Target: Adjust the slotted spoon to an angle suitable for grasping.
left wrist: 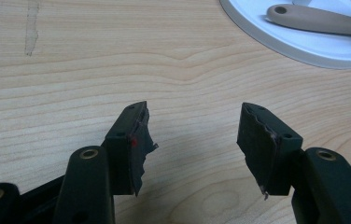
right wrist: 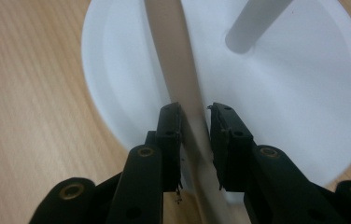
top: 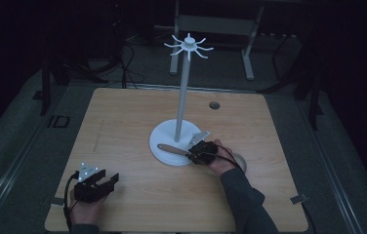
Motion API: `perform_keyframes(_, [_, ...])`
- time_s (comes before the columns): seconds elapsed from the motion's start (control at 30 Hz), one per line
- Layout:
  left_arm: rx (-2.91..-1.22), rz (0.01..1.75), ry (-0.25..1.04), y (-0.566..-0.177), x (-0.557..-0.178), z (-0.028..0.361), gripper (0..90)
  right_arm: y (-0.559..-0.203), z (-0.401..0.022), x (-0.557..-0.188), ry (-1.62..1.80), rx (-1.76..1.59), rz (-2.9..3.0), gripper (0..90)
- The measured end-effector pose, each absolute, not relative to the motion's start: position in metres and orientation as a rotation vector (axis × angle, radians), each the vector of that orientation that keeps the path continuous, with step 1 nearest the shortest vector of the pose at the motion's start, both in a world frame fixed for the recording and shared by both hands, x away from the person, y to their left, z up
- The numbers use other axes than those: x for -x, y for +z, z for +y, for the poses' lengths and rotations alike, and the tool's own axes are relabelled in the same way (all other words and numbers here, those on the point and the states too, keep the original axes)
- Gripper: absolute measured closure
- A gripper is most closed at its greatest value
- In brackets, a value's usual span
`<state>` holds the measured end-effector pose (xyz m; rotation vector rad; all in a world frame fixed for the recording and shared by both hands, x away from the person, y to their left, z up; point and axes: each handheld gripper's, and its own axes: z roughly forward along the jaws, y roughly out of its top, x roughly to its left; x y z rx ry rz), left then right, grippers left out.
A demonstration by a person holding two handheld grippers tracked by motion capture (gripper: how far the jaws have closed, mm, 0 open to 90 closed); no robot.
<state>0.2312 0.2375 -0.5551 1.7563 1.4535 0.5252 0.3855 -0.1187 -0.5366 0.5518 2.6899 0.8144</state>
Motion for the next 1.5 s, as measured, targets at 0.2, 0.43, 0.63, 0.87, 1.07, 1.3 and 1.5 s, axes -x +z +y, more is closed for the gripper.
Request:
perform_keyframes(0.2, [-1.762,1.453,0.527,-0.555,-0.231,0.237,43.7,-0.534,-0.148,-0.370,0.749,-0.605,2.641,75.7])
perform_keyframes(0.43, [-1.768,1.453,0.526,-0.555,-0.232,0.236,43.7,-0.534,-0.187,-0.366,0.758,-0.778,2.615,76.0])
perform_keyframes(0.63, [-1.771,1.451,0.525,-0.556,-0.232,0.235,43.7,-0.533,-0.204,-0.368,0.768,-0.870,2.617,76.1])
perform_keyframes(0.87, [-1.767,1.453,0.524,-0.556,-0.232,0.236,43.7,-0.531,-0.204,-0.372,0.733,-0.890,2.643,75.0])
perform_keyframes(1.07, [-1.773,1.451,0.525,-0.556,-0.233,0.235,43.7,-0.533,-0.198,-0.378,0.652,-0.869,2.704,67.3])
perform_keyframes(1.3, [-1.771,1.452,0.520,-0.556,-0.233,0.235,43.7,-0.535,-0.190,-0.392,0.596,-0.886,2.759,72.3])
perform_keyframes(1.5, [-1.770,1.450,0.521,-0.556,-0.232,0.236,43.7,-0.536,-0.185,-0.398,0.571,-0.894,2.791,70.0])
